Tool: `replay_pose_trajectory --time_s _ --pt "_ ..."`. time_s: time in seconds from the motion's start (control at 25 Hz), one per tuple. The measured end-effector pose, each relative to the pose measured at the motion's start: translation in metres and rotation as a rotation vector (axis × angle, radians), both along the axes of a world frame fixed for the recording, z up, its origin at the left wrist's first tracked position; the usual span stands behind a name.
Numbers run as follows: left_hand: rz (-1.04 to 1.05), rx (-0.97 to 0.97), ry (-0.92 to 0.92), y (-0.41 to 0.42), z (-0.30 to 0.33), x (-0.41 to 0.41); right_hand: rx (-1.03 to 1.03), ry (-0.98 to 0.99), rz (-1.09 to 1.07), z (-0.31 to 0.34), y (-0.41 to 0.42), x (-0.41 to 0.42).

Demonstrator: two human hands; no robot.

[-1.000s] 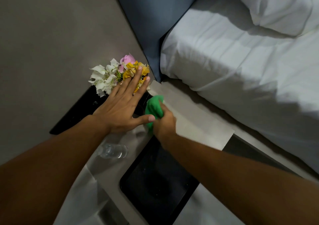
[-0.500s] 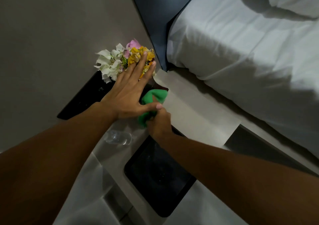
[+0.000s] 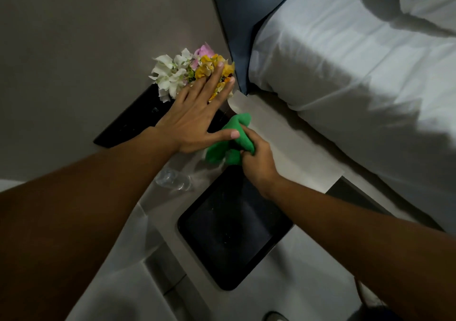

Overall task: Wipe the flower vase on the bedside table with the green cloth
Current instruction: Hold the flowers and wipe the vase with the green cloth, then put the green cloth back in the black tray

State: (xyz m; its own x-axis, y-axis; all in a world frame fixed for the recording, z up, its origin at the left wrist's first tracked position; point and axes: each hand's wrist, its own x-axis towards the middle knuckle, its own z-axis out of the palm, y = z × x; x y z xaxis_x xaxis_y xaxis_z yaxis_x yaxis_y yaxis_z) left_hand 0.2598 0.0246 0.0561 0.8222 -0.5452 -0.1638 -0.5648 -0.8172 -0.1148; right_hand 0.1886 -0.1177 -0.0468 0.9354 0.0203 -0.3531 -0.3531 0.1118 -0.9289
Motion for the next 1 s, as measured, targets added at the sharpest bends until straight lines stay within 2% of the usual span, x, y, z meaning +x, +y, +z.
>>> replay_pose_trajectory --time_s 0.2,0.36,0.52,0.68,0.8,0.92,1.0 --pt "0.004 -0.001 -0.143 0.000 -0.005 -0.036 -0.255 -0.208 0.232 -0.001 -0.042 -0.028" --pt "0.106 -0.215 -0.174 0.001 -0.019 -0.101 -0.312 -0.322 0.355 0.010 -0.065 -0.057" --pt "0.217 -0.329 -0.081 0.003 -0.049 -0.181 -0.666 -0.715 0.552 0.020 -0.063 -0.087" --pt "0.361 -0.298 0.009 0.012 -0.079 -0.253 -0.926 -0.929 0.932 -0.012 -0.014 -0.110" --pt "0.516 -0.266 0.099 0.024 -0.100 -0.292 -1.103 -0.870 1.087 -0.038 0.011 -0.132" --pt "0.632 -0.251 0.169 0.027 -0.112 -0.309 -1.160 -0.733 1.085 -0.050 0.005 -0.151" --pt "0.690 -0.237 0.205 0.018 -0.116 -0.317 -1.178 -0.725 1.106 -0.053 -0.001 -0.155"
